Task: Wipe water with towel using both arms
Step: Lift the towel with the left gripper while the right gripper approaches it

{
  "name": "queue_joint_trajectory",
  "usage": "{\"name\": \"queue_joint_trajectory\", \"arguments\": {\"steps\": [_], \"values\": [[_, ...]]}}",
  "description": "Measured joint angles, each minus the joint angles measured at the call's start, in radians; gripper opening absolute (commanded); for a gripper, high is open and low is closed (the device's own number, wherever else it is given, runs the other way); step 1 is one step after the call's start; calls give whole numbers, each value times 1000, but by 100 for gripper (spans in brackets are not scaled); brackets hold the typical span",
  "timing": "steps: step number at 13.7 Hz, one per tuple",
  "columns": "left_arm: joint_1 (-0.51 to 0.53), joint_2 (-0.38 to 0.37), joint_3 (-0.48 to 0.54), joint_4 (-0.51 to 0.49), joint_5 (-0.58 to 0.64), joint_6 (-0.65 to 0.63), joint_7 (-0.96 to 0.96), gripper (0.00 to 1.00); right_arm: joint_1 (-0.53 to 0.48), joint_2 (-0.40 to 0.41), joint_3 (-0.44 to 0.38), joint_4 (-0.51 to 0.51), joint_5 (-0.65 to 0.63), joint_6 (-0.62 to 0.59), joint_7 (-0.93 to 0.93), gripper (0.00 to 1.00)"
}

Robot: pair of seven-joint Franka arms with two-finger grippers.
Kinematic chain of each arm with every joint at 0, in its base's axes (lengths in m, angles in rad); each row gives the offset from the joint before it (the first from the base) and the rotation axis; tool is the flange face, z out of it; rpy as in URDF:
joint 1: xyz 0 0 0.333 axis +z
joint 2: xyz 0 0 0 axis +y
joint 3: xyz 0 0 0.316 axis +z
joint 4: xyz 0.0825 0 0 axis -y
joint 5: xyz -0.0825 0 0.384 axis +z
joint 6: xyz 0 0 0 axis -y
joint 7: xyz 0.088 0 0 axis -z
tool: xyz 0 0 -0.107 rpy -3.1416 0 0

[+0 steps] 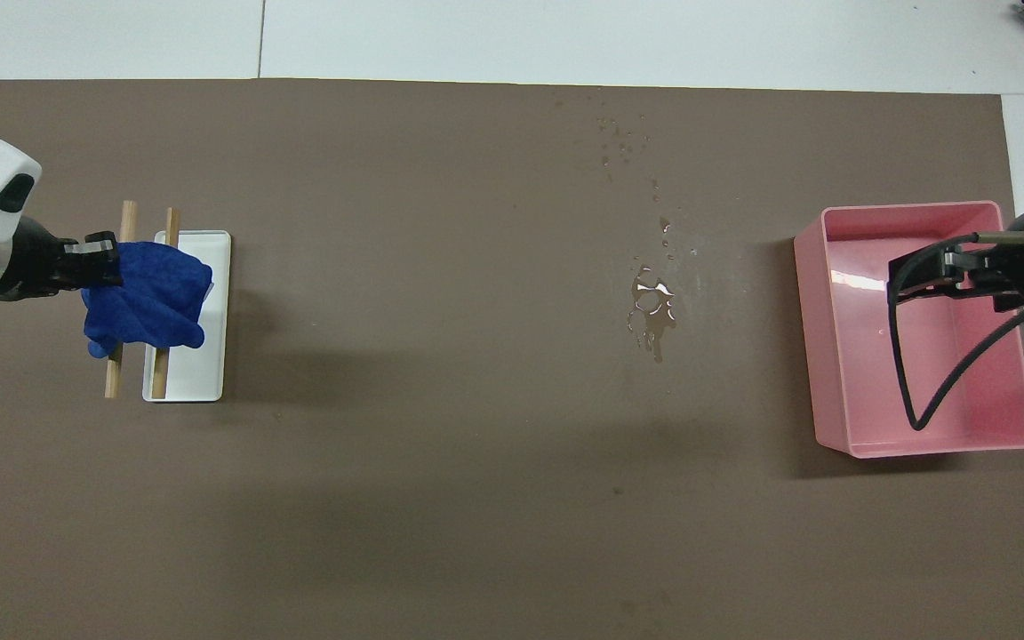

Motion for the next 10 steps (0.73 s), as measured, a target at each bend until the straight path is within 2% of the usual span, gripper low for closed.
{"name": "queue_joint_trajectory", "arguments": {"steps": [5,10], "values": [[-29,2,-113,5,-211,45,-633,0,83,0,7,1,63,31,316,99],[-130,13,-119,-16,-327,228,-1009,0,178,13,11,-2,165,144,764,99]]}}
